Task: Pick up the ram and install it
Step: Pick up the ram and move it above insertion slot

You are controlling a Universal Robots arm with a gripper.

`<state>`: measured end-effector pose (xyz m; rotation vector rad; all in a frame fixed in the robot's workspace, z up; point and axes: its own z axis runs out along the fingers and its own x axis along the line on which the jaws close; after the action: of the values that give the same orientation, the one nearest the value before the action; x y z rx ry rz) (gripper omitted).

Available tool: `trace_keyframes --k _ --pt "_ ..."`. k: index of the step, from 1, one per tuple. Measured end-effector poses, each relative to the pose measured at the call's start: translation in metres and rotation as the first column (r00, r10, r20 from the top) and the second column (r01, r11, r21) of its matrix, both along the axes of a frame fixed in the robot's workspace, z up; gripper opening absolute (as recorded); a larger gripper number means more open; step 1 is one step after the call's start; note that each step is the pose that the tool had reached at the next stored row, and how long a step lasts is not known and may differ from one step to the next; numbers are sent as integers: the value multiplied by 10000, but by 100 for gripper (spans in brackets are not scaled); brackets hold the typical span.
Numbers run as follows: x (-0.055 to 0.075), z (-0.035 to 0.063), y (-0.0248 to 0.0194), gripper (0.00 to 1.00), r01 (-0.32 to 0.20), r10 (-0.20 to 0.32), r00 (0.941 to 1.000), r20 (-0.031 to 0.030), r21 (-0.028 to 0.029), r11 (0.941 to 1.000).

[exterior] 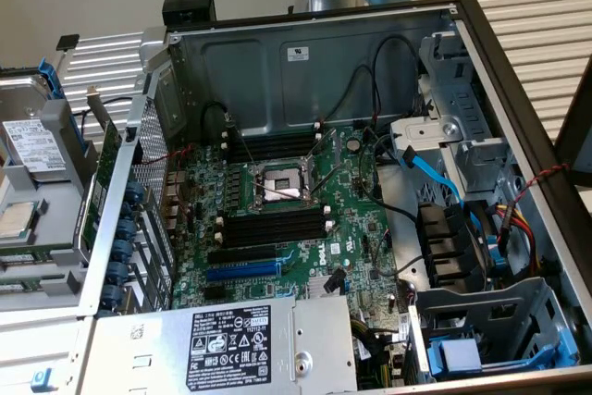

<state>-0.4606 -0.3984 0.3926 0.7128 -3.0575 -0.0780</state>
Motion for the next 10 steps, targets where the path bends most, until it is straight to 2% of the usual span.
trace_keyframes --k 5,10 --pt "0 -3 0 11 -909 909 9959 0 -1 9959" --pt "0 -5 0 11 -1815 1815 9834 1 -3 9834"
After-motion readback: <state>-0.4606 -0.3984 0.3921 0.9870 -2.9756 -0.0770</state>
